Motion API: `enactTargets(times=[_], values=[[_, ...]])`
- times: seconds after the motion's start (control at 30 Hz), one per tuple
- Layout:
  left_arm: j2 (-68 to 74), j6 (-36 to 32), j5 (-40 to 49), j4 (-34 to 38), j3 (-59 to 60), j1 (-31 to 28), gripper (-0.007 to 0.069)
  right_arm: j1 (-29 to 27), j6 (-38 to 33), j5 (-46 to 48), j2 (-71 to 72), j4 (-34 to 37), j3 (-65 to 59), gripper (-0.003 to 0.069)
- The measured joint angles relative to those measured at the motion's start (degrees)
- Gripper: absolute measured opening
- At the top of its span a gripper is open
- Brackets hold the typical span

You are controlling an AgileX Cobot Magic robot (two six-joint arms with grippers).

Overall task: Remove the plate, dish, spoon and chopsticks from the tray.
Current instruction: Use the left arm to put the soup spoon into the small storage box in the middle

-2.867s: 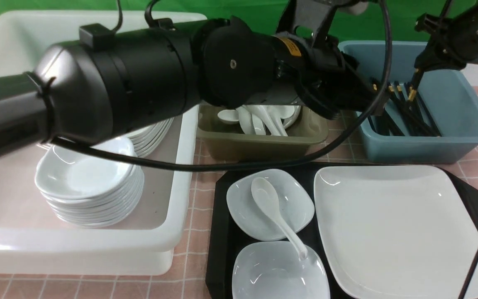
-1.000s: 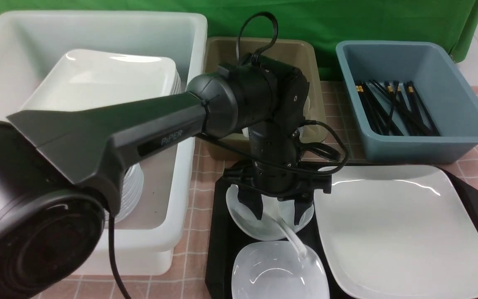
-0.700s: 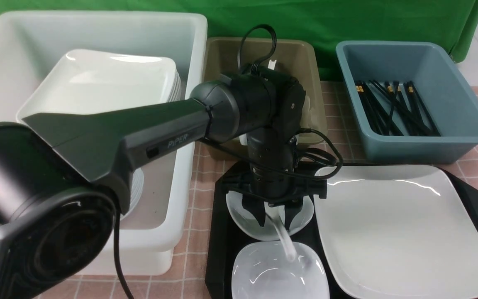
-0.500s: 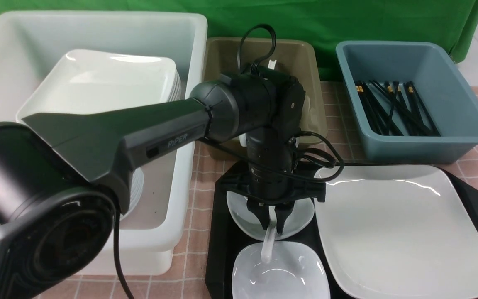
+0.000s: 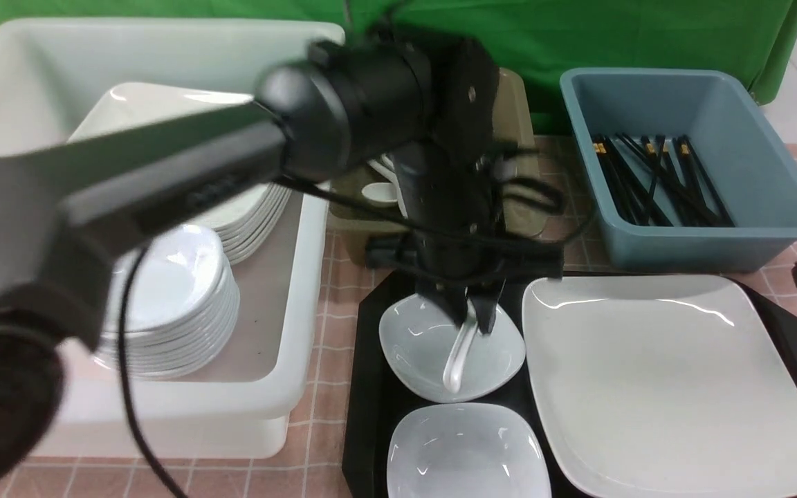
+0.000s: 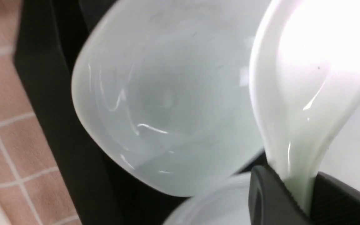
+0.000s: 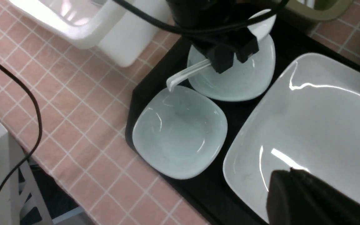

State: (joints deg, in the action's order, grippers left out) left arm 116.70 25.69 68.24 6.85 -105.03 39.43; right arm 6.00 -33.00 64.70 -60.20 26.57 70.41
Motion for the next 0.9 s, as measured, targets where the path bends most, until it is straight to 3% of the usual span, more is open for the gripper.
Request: enactTargets(times=[0.2, 0.5, 0.8, 0.9], values=[[-6.2, -2.2, -18.0, -5.5, 0.0, -1.1, 0.0101, 0.0, -6.7, -2.9, 0.0, 5.9, 0.0, 0.0032], [-2.0, -4.5, -42.0, -6.9, -0.1, -7.7, 0.0101, 0.0, -8.4, -27.0, -0.1, 10.2, -2.5, 0.0032], [4.2, -4.5, -48.2, -6.9, -0.1, -11.9, 0.0111, 0.0, -8.6, -28.6, -2.3, 10.4, -3.4, 0.0032], [5.8, -4.5, -48.2, -7.2, 0.0, -12.6, 0.0181, 0.0, -8.9, -28.4, -2.5, 10.4, -3.4, 0.0032]])
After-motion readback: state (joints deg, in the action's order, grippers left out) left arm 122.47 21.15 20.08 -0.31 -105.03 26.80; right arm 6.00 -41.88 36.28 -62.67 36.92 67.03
